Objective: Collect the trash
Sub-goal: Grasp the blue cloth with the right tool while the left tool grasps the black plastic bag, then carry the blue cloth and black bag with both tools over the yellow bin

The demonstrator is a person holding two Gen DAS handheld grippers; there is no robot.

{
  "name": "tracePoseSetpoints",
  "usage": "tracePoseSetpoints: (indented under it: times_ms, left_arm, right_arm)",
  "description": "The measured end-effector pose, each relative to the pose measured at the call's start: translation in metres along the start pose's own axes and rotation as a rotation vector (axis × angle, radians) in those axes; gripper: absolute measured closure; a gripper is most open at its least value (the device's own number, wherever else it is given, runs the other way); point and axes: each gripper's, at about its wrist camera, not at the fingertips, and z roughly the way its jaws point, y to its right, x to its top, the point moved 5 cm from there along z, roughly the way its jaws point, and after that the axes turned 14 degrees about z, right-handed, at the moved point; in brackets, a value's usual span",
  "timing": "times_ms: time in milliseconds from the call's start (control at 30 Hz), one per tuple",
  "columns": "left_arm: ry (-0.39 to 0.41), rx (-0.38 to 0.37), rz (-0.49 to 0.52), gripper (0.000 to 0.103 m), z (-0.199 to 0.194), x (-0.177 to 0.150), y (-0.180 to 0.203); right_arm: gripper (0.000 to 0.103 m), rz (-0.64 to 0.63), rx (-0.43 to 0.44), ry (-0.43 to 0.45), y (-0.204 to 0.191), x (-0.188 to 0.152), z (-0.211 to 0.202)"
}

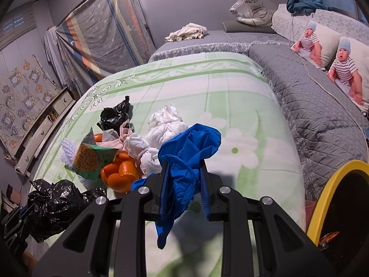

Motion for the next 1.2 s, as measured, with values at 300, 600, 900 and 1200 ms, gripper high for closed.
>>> tracePoseSetpoints:
  times_ms: [300, 600, 900, 1200]
  left_arm:
    - [0.039, -0.008, 0.031, 0.085, -0.018, 0.012, 0.018]
    - [0.07, -0.019, 0.059, 0.085, -0.032, 0.021, 0.035]
    - [0.091, -0.054, 0.087, 0.085, -0.034, 0.035, 0.058]
    - [0.112, -0.108, 0.137, 0.085, -0.028, 0.055, 0.093]
  right_arm:
    - [0.081, 0.026, 0.031, 0.068, 0.011, 0.004, -0.043]
    - [0.081, 0.069, 0.053, 0.128, 0.029, 0.005, -0.086]
    - [0.081, 0.13, 0.063, 0.222, 0.059, 0.005, -0.136]
    - [0.08, 0.212, 0.022, 0.309, 0.105, 0.005, -0.175]
